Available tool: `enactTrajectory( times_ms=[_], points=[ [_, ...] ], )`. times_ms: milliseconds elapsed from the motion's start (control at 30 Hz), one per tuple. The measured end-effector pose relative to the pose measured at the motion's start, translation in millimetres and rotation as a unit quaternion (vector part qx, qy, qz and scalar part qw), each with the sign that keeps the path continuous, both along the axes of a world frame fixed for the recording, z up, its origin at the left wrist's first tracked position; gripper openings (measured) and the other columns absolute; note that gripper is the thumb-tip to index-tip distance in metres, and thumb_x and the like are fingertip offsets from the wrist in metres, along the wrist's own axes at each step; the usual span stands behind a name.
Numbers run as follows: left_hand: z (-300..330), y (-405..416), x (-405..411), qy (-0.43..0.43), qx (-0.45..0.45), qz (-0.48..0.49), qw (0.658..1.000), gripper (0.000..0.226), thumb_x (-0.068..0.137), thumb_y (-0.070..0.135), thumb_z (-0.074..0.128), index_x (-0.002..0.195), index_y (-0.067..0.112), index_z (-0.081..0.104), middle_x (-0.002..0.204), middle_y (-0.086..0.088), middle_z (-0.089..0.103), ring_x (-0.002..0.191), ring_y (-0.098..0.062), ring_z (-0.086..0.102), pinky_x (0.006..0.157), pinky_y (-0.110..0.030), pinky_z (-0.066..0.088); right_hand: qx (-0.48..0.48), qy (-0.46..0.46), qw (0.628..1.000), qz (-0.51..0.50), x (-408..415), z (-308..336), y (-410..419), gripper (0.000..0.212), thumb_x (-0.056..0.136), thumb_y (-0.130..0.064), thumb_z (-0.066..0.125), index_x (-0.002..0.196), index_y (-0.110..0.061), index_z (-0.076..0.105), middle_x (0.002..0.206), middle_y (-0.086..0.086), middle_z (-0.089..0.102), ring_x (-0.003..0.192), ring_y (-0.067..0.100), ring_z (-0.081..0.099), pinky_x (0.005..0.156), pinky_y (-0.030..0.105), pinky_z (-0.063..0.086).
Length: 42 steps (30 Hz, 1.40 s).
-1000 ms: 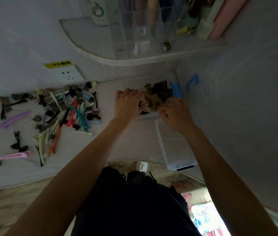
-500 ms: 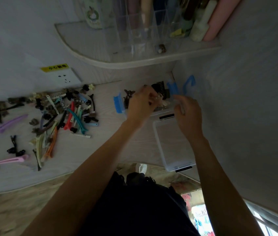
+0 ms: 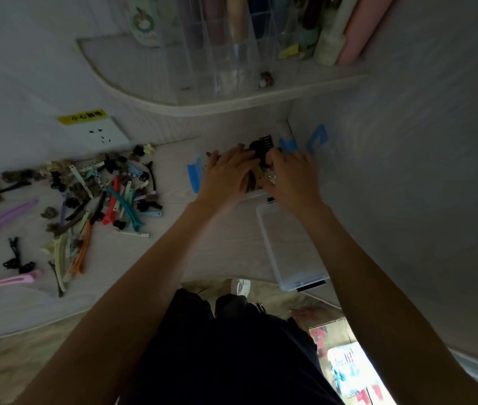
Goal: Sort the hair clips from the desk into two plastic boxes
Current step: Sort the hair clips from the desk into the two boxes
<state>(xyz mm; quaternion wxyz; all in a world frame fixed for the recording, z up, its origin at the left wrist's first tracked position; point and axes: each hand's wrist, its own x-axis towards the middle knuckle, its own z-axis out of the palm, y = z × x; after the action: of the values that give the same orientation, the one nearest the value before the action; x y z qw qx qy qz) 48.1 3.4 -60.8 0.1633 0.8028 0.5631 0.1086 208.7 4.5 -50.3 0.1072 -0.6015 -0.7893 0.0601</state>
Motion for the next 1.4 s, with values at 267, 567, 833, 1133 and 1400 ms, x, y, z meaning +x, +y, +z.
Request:
enactTrajectory(
  times_ms=[267, 567, 833, 1133, 1400],
  points=[
    [0, 11, 6, 0.059, 0.07, 0.035, 0.995, 0.016, 0.084, 0.03, 0.062, 0.096, 0.019, 0.068, 0.097, -0.003, 0.072, 0.099, -0.029, 0.062, 0.106, -0.047, 0.03, 0.045, 0.042, 0.995, -0.074, 6, -1, 2, 0.016, 0.08, -0.021, 0.063, 0.071, -0.008, 0.066, 0.065, 0.009, 0.065, 0.066, 0.025, 0.057, 0.065, 0.024, 0.027],
    [2, 12, 2, 0.063, 0.019, 0.021, 0.998, 0.028, 0.093, 0.031, 0.047, 0.117, 0.024, 0.059, 0.12, -0.001, 0.064, 0.118, -0.024, 0.052, 0.111, -0.042, 0.02, -0.044, 0.053, 0.997, -0.043, -1, 4, 10, 0.022, 0.081, -0.026, 0.064, 0.098, -0.014, 0.071, 0.096, 0.01, 0.071, 0.091, 0.03, 0.06, 0.079, 0.034, 0.039],
    [2, 5, 1, 0.04, 0.014, 0.031, 0.999, 0.03, 0.095, 0.029, 0.043, 0.121, 0.025, 0.058, 0.121, 0.0, 0.063, 0.122, -0.021, 0.05, 0.112, -0.041, 0.016, -0.132, 0.071, 0.989, -0.012, -11, -6, 6, 0.023, 0.088, -0.012, 0.05, 0.085, -0.005, 0.072, 0.084, 0.014, 0.072, 0.077, 0.027, 0.064, 0.067, 0.035, 0.046],
    [15, -47, -33, -0.209, 0.117, 0.137, 0.961, 0.024, 0.09, 0.022, 0.051, 0.109, 0.016, 0.065, 0.102, -0.001, 0.071, 0.089, -0.015, 0.064, 0.077, -0.027, 0.049, -0.041, 0.369, 0.925, -0.079, -20, 30, -34, 0.021, 0.09, -0.01, 0.047, 0.102, -0.011, 0.064, 0.089, 0.003, 0.07, 0.082, 0.015, 0.063, 0.068, 0.019, 0.048],
    [-12, -154, -161, -0.146, 0.074, 0.374, 0.913, 0.025, 0.087, 0.013, 0.058, 0.112, 0.013, 0.061, 0.108, -0.005, 0.066, 0.1, -0.018, 0.058, 0.087, -0.033, 0.048, -0.243, 0.253, 0.928, 0.127, -134, 1, -94, 0.036, 0.09, -0.012, 0.052, 0.126, -0.018, 0.052, 0.125, 0.004, 0.053, 0.098, 0.013, 0.056, 0.08, 0.026, 0.046]
  ],
)
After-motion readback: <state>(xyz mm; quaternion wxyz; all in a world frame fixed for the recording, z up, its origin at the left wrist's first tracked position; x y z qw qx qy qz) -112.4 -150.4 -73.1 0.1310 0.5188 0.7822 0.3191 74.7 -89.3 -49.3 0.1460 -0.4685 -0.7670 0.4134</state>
